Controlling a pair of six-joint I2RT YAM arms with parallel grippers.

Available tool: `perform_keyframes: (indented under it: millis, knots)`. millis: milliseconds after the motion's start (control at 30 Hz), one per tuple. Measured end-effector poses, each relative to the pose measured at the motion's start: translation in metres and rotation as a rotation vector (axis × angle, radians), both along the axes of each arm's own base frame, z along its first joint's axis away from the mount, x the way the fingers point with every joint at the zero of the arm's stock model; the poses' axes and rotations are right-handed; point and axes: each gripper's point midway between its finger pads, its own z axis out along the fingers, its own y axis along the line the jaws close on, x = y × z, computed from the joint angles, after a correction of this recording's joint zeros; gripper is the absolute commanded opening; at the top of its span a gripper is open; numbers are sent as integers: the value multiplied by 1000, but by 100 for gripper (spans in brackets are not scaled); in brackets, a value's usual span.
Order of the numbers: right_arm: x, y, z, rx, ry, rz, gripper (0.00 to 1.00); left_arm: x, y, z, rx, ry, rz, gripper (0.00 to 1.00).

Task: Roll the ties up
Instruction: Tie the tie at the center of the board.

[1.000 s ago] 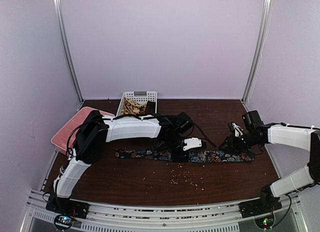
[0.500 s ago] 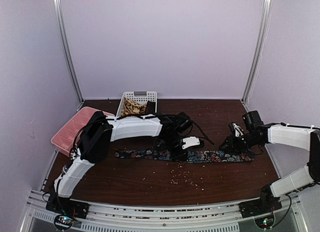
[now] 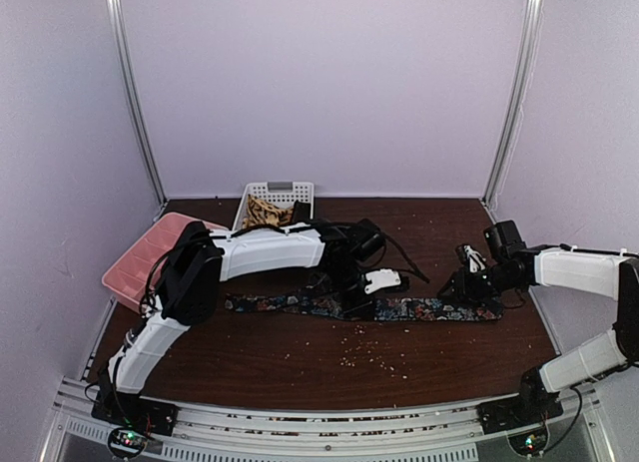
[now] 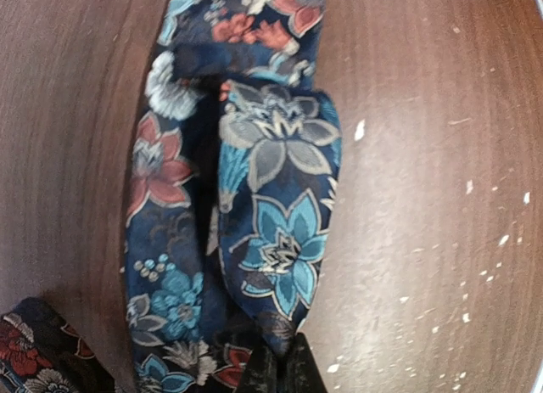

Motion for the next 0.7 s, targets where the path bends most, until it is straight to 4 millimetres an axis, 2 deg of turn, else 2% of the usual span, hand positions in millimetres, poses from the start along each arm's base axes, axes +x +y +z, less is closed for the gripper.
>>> perform_keyframes:
  millis: [200, 367, 467, 500, 600, 700]
  knots:
    - [0, 0, 0, 3, 1, 2, 31, -8, -3, 3, -8, 33, 1, 0]
    - [0, 1, 0, 5, 1, 3, 31, 2, 9, -4, 9, 61, 58, 2]
    - [-1, 1, 1, 8, 2, 5, 31, 10, 24, -11, 37, 62, 82, 26]
    - [-1, 1, 1, 8, 1, 5, 31, 12, 28, -11, 45, 52, 89, 31]
    - [-1, 2, 1, 9, 1, 6, 31, 12, 39, -8, 59, 38, 93, 40]
    - [-1, 2, 1, 11, 2, 7, 31, 7, 41, 1, 41, 23, 85, 43]
